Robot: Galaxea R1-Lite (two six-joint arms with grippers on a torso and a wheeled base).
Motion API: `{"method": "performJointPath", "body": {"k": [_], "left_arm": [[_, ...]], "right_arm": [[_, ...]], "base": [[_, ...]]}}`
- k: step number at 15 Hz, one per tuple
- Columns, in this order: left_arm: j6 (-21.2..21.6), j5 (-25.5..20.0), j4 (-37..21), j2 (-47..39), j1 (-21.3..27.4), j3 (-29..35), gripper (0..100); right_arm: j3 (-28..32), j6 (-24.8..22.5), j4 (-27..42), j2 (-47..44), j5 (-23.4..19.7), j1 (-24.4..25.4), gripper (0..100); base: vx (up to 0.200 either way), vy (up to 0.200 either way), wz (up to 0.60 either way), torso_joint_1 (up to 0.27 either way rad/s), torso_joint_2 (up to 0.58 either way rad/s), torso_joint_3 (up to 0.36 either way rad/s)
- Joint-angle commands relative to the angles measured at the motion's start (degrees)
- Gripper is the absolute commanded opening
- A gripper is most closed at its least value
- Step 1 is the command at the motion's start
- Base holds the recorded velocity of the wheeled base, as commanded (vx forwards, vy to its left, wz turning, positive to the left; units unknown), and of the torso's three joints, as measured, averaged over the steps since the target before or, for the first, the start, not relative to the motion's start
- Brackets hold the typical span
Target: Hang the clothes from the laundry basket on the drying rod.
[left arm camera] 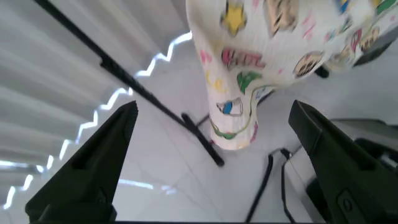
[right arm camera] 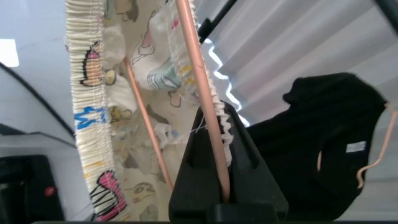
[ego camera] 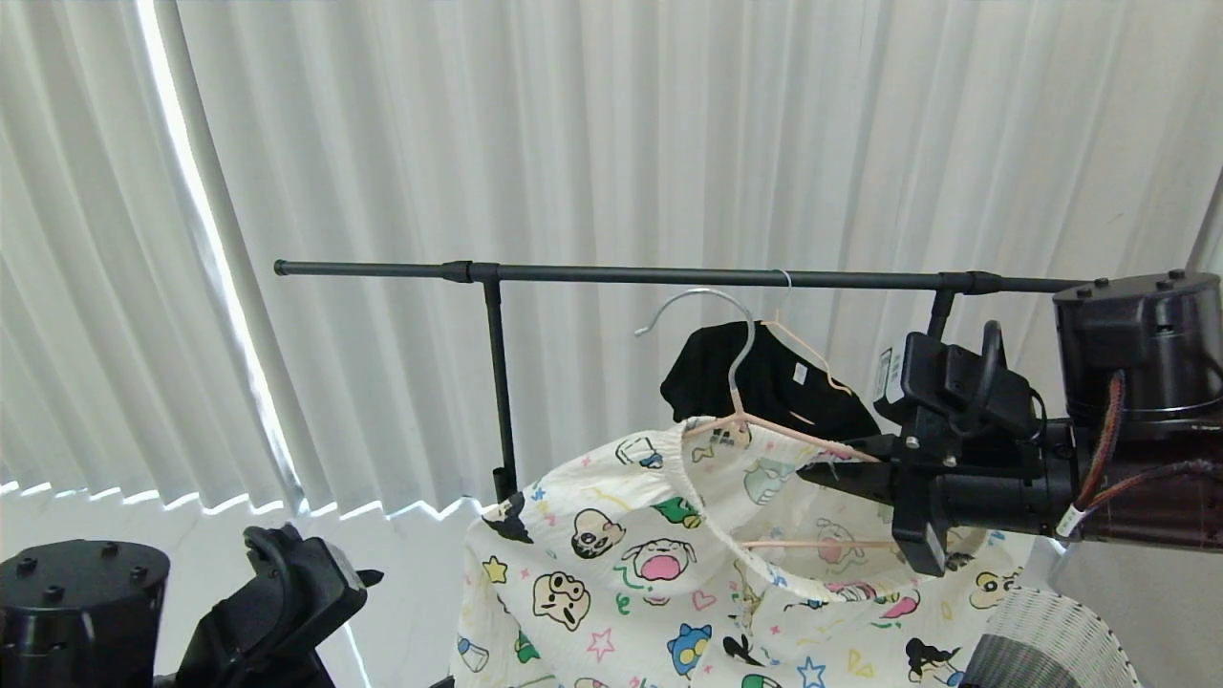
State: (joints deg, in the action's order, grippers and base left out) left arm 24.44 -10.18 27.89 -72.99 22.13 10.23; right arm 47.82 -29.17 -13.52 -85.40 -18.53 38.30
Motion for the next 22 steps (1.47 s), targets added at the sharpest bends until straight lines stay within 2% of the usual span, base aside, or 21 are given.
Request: {"method": "performJointPath", "body": {"k": [1,5,7,8,12,16,22], "left_arm": [[-0.5,0.0,0.1,-7.3,-1.1,1.9,100],[-8.8,0.0,0.1,-10.9,-1.1,5.8,100],[-9.4,0.0,0.1,-11.4,-1.7,6.1,100],[-9.4,0.0,0.1,-11.6,-2.1,6.0,0],[-9.3,0.0,0.1,-13.9,-5.9,6.3,0],[-9.2,0.2,0.1,-16.0,-12.5,5.9,0],[-9.1,0.3,0.6,-15.6,-13.1,6.2,0]], "right_arm": [[0.0,0.0,-1.0,0.8,0.0,0.5,0],[-0.1,0.0,-1.1,2.3,0.1,1.2,0],[-0.1,0.1,-1.1,2.6,0.1,1.2,0],[-0.1,0.1,-1.1,2.8,0.1,1.2,0],[-0.1,0.6,-1.1,3.7,0.1,1.1,0],[-0.1,4.7,-2.9,3.8,0.5,0.9,0],[-0.2,6.3,-3.9,3.8,1.0,0.9,0]], "base": [[0.000,0.000,0.00,0.000,0.00,0.000],[0.000,0.000,0.00,0.000,0.00,0.000],[0.000,0.000,0.00,0.000,0.00,0.000],[0.000,0.000,0.00,0.000,0.00,0.000],[0.000,0.000,0.00,0.000,0.00,0.000],[0.000,0.000,0.00,0.000,0.00,0.000],[0.000,0.000,0.00,0.000,0.00,0.000]]}}
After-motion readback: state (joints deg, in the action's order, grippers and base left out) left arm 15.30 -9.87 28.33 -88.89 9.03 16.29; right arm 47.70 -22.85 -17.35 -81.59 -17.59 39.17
